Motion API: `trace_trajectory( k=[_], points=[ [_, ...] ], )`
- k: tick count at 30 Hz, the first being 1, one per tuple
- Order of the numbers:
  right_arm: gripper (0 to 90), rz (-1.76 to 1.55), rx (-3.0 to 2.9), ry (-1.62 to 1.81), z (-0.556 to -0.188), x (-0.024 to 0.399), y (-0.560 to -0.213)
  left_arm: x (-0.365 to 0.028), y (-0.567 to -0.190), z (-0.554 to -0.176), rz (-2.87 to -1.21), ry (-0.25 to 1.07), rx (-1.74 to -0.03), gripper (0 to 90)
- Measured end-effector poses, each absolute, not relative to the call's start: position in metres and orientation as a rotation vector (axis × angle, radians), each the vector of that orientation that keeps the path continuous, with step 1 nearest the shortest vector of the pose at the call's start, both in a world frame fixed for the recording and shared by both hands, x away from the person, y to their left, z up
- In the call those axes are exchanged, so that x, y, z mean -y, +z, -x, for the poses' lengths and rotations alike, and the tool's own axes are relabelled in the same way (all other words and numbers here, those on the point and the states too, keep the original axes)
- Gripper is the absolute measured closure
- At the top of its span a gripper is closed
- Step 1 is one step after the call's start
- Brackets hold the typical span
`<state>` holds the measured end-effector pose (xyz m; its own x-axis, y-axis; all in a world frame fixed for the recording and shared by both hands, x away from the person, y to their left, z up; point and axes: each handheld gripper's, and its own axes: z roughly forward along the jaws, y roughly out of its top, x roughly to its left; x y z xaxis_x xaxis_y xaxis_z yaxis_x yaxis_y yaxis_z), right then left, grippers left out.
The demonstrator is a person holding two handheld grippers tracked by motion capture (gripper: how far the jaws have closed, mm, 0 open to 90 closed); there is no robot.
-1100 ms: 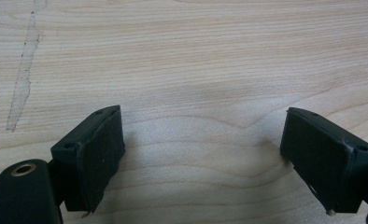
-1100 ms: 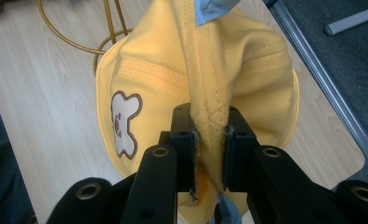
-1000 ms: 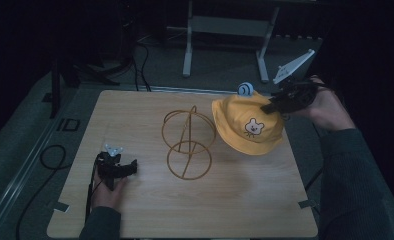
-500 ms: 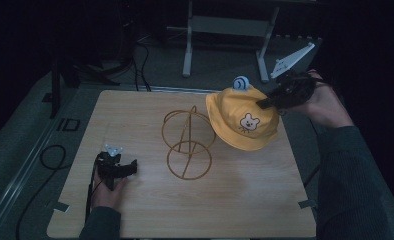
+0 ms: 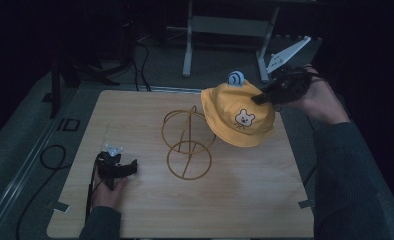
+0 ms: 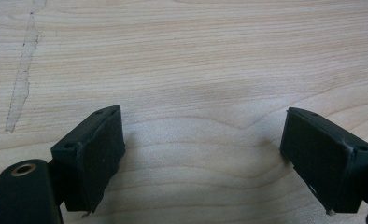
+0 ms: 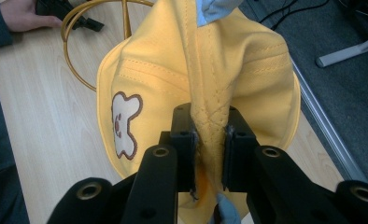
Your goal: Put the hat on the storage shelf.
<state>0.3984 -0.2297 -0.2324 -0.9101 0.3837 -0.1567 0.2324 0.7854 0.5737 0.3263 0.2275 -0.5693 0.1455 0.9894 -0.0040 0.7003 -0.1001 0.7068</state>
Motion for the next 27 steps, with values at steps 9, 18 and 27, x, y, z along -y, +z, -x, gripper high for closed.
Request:
trace_trajectory(
  k=[9, 18, 27],
  points=[
    [77.9, -0.461, -2.71, 0.814, -0.397, 0.222, -0.226, -0.227, -0.569, -0.326, -1.864, 0.662, -1.612, 13.6],
    [77.9, -0.421, -2.71, 0.816, -0.396, 0.206, -0.222, -0.227, -0.569, -0.326, -1.863, 0.663, -1.613, 13.6],
    [77.9, -0.366, -2.731, 0.808, -0.394, 0.184, -0.225, -0.227, -0.569, -0.327, -1.863, 0.662, -1.612, 13.6]
  ],
)
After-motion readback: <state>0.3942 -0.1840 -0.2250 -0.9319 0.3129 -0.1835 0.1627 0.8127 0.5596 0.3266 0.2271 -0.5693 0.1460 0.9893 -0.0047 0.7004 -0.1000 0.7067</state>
